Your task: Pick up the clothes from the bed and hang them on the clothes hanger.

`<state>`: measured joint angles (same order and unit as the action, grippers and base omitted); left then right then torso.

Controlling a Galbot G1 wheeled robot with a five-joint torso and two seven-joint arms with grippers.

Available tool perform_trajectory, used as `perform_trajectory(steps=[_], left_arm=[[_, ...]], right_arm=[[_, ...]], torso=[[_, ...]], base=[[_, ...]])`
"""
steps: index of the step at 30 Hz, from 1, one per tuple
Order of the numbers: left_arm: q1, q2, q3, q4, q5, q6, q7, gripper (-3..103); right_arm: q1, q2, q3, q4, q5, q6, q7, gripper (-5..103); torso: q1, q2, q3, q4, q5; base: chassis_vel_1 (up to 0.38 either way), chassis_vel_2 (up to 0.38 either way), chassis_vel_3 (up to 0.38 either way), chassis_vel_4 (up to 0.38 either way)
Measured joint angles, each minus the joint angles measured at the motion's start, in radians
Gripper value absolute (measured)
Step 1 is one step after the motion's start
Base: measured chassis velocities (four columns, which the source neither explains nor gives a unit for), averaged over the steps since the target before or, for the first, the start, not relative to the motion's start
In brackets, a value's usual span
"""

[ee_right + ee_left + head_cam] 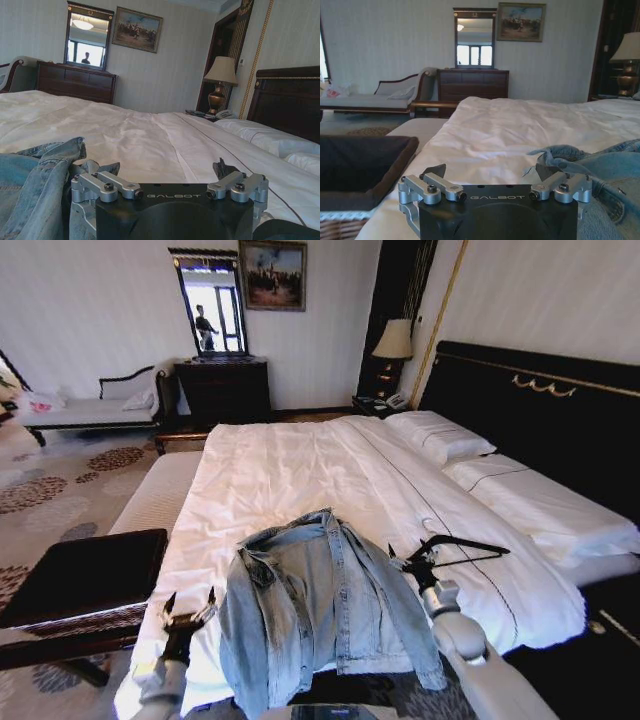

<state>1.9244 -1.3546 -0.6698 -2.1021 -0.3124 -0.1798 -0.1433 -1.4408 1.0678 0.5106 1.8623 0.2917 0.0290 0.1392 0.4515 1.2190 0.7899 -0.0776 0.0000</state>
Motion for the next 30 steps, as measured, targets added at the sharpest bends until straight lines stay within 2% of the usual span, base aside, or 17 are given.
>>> perform_trajectory(steps=[7, 14, 25, 30], left_arm=[[0.015, -0.023, 0.011, 0.006, 0.000, -0.022, 0.004, 100], [0.010, -0.022, 0.050, 0.006, 0.011, -0.022, -0.012, 100], [0.011, -0.009, 0.054, 0.006, 0.018, -0.025, -0.016, 100], [0.007, -0.005, 0.076, 0.006, 0.060, -0.034, -0.019, 100]], right_arm=[[-0.027, -0.001, 0.007, 0.027, -0.012, 0.001, 0.001, 100], [-0.037, -0.012, 0.000, 0.036, 0.006, -0.010, 0.001, 100], [-0.033, -0.025, -0.002, 0.035, 0.011, -0.012, -0.003, 100], [-0.036, -0.023, 0.000, 0.035, 0.010, -0.012, -0.004, 100]], torso=[[0.000, 0.000, 0.000, -0.0004, 0.0001], [0.000, 0.000, 0.000, -0.0005, 0.0000], [0.000, 0.000, 0.000, -0.0006, 0.0000], [0.000, 0.000, 0.000, -0.0005, 0.0000]], base=[[0.000, 0.000, 0.000, 0.000], [0.000, 0.000, 0.000, 0.000], [0.000, 0.000, 0.000, 0.000], [-0.009, -0.006, 0.010, 0.011]])
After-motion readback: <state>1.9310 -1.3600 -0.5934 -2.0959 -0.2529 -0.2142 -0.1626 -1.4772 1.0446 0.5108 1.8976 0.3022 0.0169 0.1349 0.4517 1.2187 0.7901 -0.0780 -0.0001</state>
